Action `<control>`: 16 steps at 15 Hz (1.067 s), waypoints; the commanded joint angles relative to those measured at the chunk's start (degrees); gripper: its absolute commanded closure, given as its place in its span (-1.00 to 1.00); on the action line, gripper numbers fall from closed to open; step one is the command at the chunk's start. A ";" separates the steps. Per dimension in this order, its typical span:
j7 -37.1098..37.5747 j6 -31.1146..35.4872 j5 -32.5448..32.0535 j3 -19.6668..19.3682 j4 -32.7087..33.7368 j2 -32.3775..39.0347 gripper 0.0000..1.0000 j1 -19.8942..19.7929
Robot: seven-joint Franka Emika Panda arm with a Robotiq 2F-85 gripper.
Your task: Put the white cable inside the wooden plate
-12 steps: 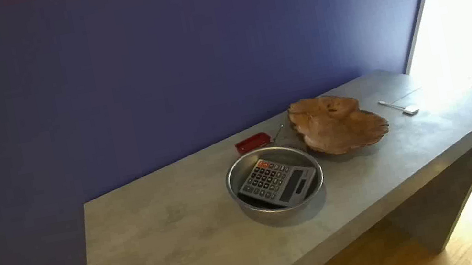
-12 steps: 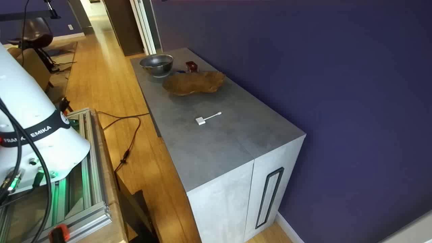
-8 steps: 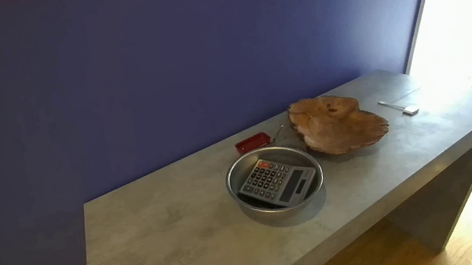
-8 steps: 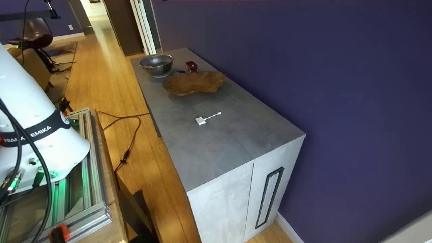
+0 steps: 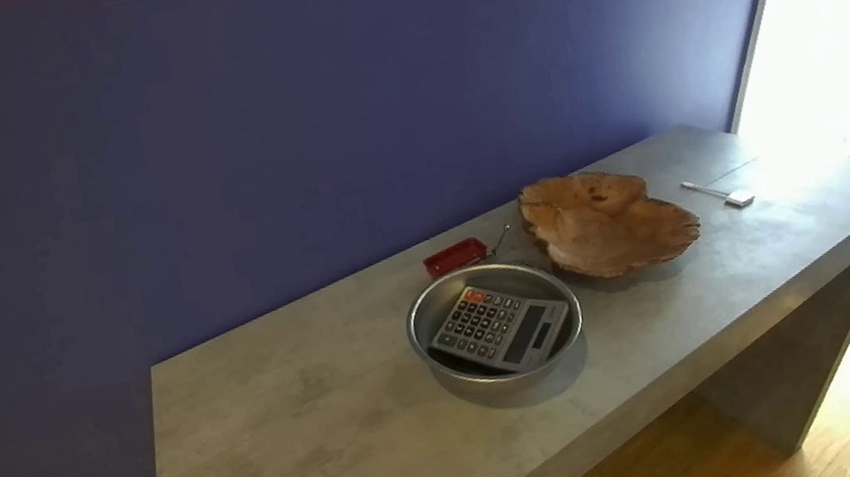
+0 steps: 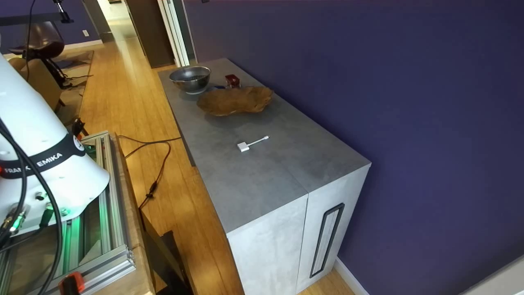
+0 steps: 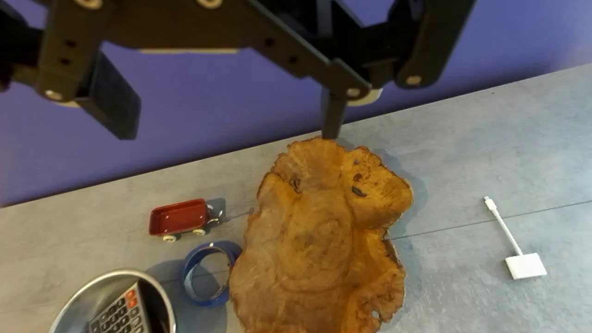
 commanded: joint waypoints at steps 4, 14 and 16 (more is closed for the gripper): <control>3.78 13.34 -11.71 -1.92 -9.99 6.29 -1.00 -7.56; 4.06 6.83 -28.74 -10.23 -11.25 12.88 -1.00 -13.83; 3.76 12.07 -33.97 -10.23 -13.25 12.27 -1.00 -13.56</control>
